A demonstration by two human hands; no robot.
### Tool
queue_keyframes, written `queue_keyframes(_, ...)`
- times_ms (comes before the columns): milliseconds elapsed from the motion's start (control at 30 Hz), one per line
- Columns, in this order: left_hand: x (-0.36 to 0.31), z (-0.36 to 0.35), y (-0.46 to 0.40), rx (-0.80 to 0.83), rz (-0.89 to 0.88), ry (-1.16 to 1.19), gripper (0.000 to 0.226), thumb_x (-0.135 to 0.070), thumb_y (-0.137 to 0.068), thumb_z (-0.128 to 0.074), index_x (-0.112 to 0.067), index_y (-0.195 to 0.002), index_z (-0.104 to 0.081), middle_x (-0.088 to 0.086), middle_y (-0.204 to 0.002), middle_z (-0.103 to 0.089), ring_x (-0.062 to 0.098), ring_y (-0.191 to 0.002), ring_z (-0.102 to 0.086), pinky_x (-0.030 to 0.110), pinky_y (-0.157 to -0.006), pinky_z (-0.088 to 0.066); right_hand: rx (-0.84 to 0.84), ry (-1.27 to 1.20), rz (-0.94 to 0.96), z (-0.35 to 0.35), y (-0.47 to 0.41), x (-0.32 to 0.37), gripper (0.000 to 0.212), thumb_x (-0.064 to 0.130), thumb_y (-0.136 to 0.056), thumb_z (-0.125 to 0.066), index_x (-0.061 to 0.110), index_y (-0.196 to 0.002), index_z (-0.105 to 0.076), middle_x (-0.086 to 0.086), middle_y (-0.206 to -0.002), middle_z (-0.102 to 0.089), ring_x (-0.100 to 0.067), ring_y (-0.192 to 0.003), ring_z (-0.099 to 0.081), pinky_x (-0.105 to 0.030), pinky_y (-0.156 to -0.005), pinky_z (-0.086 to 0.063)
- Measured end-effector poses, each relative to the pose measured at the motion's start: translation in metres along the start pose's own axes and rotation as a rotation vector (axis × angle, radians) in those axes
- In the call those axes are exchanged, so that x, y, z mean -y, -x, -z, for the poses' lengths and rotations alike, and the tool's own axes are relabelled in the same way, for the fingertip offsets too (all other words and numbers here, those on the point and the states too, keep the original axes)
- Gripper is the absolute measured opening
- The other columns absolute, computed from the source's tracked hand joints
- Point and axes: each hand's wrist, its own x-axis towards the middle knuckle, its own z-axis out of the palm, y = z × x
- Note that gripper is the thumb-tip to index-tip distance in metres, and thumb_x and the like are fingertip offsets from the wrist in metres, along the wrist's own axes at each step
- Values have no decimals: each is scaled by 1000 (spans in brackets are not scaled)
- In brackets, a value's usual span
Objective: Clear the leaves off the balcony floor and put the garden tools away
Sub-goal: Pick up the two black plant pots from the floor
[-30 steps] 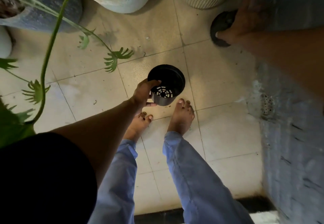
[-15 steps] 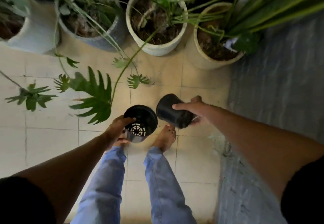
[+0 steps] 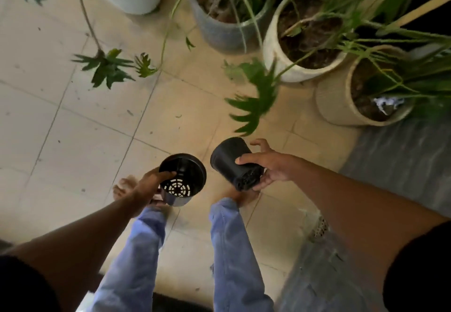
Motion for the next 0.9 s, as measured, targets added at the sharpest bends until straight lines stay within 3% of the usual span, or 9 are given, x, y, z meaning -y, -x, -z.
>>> queue_keyframes(100, 16, 44, 2, -48, 17, 31, 33, -47, -82, -80, -19, -97, -69, 12, -95, -71, 27, -86, -68, 41, -78, -59, -36, 86, -14, -48, -5, 14, 100, 39, -75, -88, 51, -148, -21, -10, -141, -40, -44, -113, -61, -59, -77, -61)
queue_keyframes(200, 34, 97, -2, -69, 10, 48, 68, -62, -47, -81, -19, -99, -71, 16, -106, -73, 34, -95, -71, 53, -80, -62, -115, 157, -9, -102, -4, 34, 102, 57, -63, -89, 40, -143, -27, -8, -131, -50, -38, -109, -64, -60, -86, -60)
queue_keyframes(300, 33, 144, 15, 18, 19, 136, 36, -43, -82, -74, -20, -109, -66, 13, -108, -68, 26, -88, -63, 47, -79, -59, -163, 192, 20, -155, -1, 60, 88, 60, -72, -84, 38, -137, -29, -5, -125, -54, -28, -107, -63, -49, -91, -59)
queue_keyframes(367, 38, 180, 14, 17, 20, 208, 12, -31, -97, -64, -24, -107, -63, 5, -104, -66, 20, -87, -59, 41, -78, -55, -159, 176, 29, -191, 0, 82, 90, 55, -73, -85, 41, -139, -26, -7, -130, -53, -28, -106, -63, -43, -80, -61)
queue_keyframes(500, 42, 253, 9, -33, 30, 346, 12, -30, -96, -64, -26, -107, -62, 0, -106, -63, 22, -93, -57, 45, -84, -56, -72, 216, 79, -266, 1, 135, 98, 33, -77, -90, 47, -143, -19, -6, -134, -46, -31, -108, -62, -37, -61, -60)
queue_keyframes(667, 40, 329, 1, -69, -23, 462, 18, -25, -100, -57, -21, -118, -57, 1, -105, -62, 22, -91, -57, 55, -100, -53, -71, 425, 200, -347, -12, 201, 74, 22, -74, -93, 23, -125, -40, -2, -118, -55, -32, -106, -67, -46, -73, -64)
queue_keyframes(733, 42, 356, -4, -97, -24, 514, 23, -23, -101, -52, -16, -123, -55, 7, -109, -62, 27, -96, -59, 58, -100, -53, -203, 690, 311, -376, -23, 222, 49, 29, -76, -90, 11, -105, -54, -4, -101, -66, -28, -95, -72, -42, -76, -64)
queue_keyframes(800, 46, 382, -12, -117, -10, 559, 30, -23, -102, -45, -12, -129, -54, 12, -113, -62, 33, -101, -61, 57, -97, -55, -336, 1068, 498, -401, -35, 242, 33, 39, -81, -83, 16, -86, -60, -1, -85, -66, -23, -84, -69, -32, -66, -55)
queue_keyframes(900, 50, 415, -22, -152, 25, 623, 37, -23, -103, -36, -9, -133, -52, 17, -117, -63, 38, -96, -65, 53, -85, -60, -405, 1331, 693, -437, -50, 271, 29, 42, -85, -78, 20, -82, -60, -3, -87, -67, -25, -83, -65, -31, -62, -44)
